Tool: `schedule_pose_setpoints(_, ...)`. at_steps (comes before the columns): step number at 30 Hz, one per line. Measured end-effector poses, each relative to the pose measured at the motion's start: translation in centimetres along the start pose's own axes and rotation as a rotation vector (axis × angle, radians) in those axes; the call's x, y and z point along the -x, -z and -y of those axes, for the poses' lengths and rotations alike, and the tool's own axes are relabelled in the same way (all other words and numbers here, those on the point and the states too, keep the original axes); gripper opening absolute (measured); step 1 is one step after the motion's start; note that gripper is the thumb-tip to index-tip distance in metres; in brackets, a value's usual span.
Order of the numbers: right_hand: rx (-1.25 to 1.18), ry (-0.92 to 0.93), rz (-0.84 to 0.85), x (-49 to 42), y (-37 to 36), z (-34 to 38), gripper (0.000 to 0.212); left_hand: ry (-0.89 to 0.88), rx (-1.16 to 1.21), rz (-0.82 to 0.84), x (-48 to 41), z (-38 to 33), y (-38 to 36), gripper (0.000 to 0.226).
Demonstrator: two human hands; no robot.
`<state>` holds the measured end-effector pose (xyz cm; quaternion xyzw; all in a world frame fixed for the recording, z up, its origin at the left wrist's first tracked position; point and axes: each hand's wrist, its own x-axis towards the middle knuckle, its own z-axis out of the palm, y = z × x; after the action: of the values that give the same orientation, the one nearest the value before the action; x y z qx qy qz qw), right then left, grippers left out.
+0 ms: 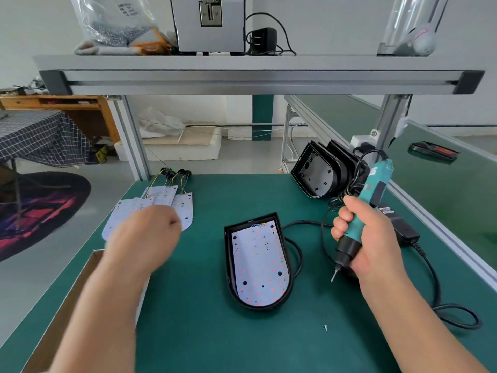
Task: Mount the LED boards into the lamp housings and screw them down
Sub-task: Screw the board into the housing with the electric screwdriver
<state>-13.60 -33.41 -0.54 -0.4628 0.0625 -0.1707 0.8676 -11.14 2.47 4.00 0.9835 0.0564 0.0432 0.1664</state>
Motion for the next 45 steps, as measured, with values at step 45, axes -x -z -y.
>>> schedule_pose_setpoints(45, 0.018, 0.018, 0.034, -0.3, -0.1, -0.6, 0.014, 0.185, 0.849, -0.002, -0.1, 7.4, 0.2, 0.024)
